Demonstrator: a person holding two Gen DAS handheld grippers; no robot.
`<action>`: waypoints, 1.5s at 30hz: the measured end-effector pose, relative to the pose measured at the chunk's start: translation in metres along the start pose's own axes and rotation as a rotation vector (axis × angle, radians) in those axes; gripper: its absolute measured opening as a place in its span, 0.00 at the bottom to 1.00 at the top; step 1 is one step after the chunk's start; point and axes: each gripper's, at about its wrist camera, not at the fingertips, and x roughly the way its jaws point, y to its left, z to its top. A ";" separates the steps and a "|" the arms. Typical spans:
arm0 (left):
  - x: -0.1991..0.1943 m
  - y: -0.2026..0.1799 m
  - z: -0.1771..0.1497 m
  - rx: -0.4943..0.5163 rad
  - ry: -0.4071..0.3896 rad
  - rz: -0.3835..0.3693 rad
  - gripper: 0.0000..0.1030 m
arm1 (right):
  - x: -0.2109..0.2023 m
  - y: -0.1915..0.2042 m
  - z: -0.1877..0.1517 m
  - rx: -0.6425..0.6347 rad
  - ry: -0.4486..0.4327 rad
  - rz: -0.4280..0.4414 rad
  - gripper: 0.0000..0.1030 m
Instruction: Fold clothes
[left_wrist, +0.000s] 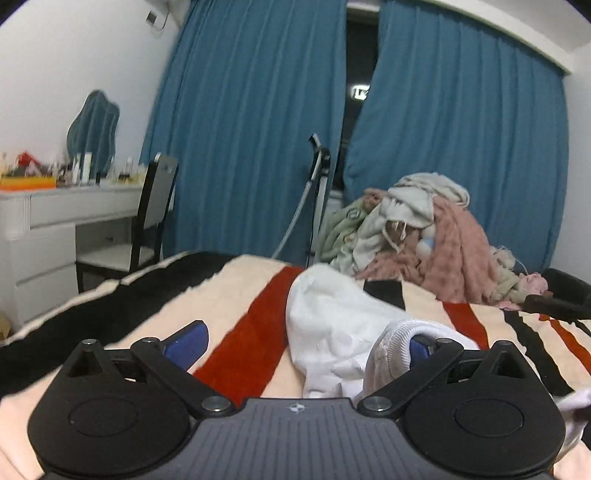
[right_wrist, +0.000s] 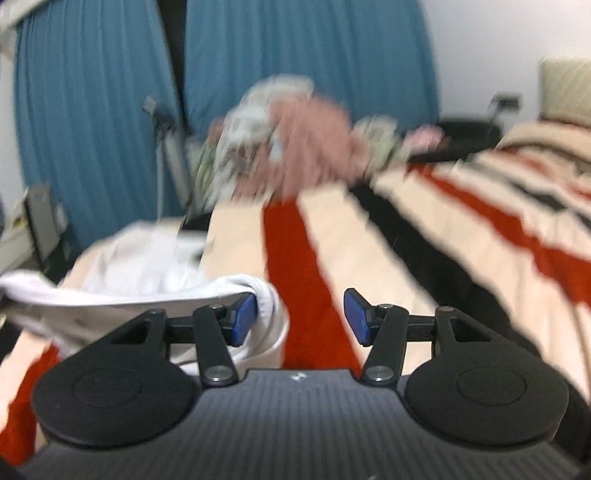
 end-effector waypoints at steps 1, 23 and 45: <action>0.001 0.000 -0.001 -0.005 0.009 0.001 1.00 | 0.001 0.006 -0.002 -0.016 0.016 0.025 0.53; -0.009 -0.036 -0.032 0.259 0.062 -0.082 1.00 | -0.062 0.029 0.012 -0.204 -0.627 -0.285 0.82; 0.010 -0.005 -0.022 0.121 0.060 0.107 1.00 | 0.022 0.005 0.002 -0.148 -0.148 -0.252 0.82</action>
